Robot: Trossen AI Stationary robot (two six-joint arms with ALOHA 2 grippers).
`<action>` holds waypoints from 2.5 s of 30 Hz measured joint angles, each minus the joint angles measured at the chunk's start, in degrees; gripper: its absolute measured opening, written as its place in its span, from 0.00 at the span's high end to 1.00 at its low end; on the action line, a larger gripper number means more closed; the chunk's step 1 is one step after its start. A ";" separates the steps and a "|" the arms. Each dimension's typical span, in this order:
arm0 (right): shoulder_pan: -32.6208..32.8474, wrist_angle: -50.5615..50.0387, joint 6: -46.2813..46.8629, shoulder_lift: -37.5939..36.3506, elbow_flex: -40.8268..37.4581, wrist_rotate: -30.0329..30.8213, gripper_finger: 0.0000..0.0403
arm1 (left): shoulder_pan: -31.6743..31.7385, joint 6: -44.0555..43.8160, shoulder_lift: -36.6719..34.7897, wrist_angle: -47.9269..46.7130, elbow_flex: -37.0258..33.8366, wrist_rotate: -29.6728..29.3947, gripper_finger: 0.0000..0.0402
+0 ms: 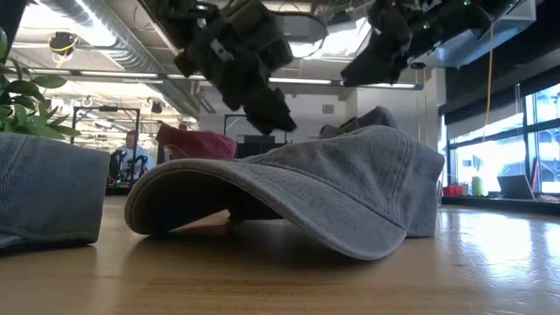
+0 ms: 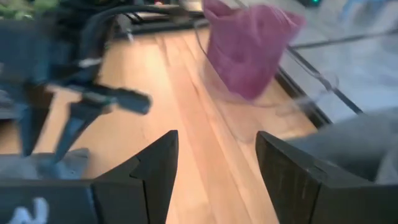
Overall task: Pick & Place hat
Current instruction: Put the gray cap into the right transparent bin
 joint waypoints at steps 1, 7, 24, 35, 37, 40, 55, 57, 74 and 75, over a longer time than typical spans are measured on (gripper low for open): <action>0.00 -0.57 0.75 0.00 -0.01 0.75 0.46 | -0.58 0.31 0.99 1.11 0.00 0.00 0.69; 0.00 -2.61 3.79 0.00 0.00 1.27 0.46 | -4.69 0.85 4.46 5.61 0.04 -6.31 0.65; 1.33 -3.99 6.88 0.00 -0.02 1.11 0.46 | -8.53 -5.18 4.81 4.36 0.07 -13.83 0.44; 1.70 -5.84 6.73 0.00 -0.02 1.11 0.46 | -7.66 -10.90 6.58 3.95 0.09 -13.58 0.44; 1.70 -6.27 6.71 0.00 -0.02 1.11 0.46 | -7.32 -10.82 6.58 3.99 0.09 -13.95 0.45; 1.70 -6.48 6.64 0.00 -0.02 1.11 0.46 | -7.03 -10.38 6.58 3.50 0.09 -14.81 0.48; 1.70 -6.46 9.94 0.00 -0.02 0.45 0.46 | -6.98 -11.39 6.58 3.51 0.09 -16.59 0.88; 1.70 -6.45 12.72 0.00 -0.02 0.44 0.46 | -6.83 -11.38 6.58 3.51 0.09 -16.62 0.95; 1.68 -4.23 46.32 0.00 -0.02 -13.37 0.46 | -6.32 23.83 -4.60 7.98 0.09 -52.62 0.99; 1.64 -4.21 48.02 0.00 -0.02 -13.10 0.46 | -6.79 26.20 -5.00 9.14 0.09 -55.59 0.99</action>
